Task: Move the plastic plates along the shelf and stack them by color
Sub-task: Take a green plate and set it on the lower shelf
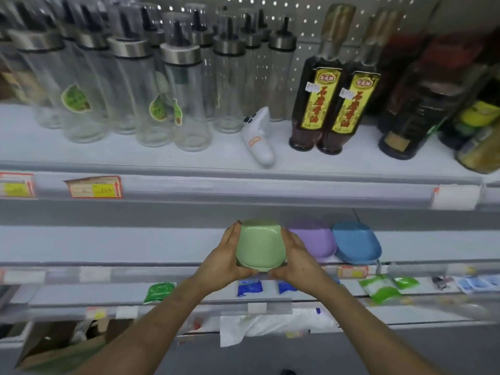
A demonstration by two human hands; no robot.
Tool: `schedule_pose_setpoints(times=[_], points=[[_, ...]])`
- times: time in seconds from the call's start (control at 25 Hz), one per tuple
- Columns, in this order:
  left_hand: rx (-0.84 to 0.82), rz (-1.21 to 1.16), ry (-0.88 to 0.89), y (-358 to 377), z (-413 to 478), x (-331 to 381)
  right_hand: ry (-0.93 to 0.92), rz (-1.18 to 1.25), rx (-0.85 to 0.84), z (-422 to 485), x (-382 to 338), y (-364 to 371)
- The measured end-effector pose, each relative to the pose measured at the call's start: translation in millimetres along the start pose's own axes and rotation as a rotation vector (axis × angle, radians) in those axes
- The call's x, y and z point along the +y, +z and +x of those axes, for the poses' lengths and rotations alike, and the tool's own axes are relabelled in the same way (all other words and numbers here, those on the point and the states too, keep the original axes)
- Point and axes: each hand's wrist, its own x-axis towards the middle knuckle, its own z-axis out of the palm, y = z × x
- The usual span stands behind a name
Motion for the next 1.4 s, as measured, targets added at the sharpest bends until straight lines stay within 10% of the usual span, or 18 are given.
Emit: schedule_pose_setpoints(times=[1.4], points=[[0.099, 0.104, -0.253, 31.9, 16.9, -1.7, -0.243, -0.179, -0.091, 31.2, 38.3, -32.4]])
